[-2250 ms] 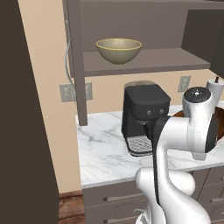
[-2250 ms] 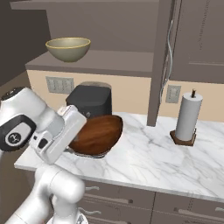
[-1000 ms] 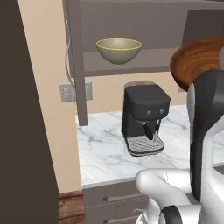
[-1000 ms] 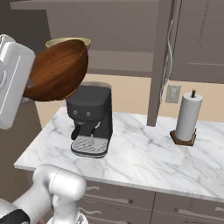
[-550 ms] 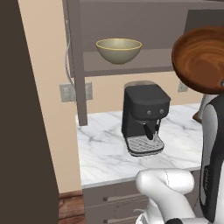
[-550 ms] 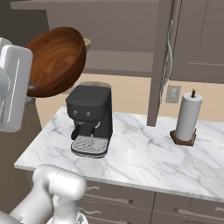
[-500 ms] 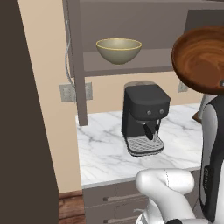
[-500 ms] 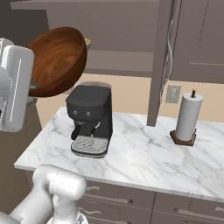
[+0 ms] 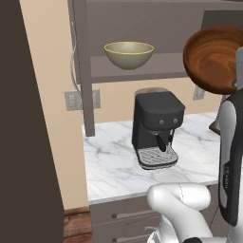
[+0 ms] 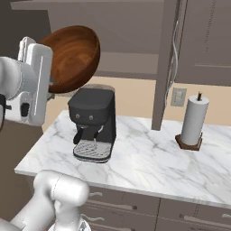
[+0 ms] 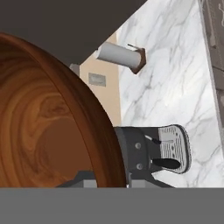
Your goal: Open the cabinet. Pick the bowls from the counter and place them in the cabinet. Then close the cabinet.
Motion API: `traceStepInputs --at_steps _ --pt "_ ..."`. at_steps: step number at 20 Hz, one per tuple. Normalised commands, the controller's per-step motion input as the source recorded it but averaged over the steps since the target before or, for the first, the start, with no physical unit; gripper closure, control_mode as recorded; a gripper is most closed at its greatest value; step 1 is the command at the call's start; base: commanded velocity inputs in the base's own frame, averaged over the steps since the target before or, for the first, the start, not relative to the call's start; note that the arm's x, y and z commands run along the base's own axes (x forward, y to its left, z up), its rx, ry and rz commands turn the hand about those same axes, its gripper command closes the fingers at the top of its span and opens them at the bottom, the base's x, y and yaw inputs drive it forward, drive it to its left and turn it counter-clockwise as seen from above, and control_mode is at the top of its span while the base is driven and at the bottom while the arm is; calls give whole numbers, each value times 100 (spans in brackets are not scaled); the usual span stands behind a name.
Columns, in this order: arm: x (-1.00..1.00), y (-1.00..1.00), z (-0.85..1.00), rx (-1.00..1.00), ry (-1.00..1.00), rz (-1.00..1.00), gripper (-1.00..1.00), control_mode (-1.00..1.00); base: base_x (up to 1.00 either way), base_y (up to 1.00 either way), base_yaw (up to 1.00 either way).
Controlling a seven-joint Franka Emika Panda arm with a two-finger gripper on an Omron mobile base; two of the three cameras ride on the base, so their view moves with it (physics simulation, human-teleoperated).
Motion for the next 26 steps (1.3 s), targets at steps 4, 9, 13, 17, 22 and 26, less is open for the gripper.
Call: traceStepInputs --at_steps 4,9,13,17,22,26 --pt "48 -8 0 5 1 10 100 -100 0 0 0" --pt "52 -14 0 5 0 9 100 -100 0 0 0" --pt "58 -17 0 0 0 4 100 -100 0 0 0" --pt "57 -14 0 0 0 2 100 -100 0 0 0" --pt "58 -17 -1 0 0 1 100 -100 0 0 0" --pt "56 -24 -15 0 0 0 100 -100 0 0 0"
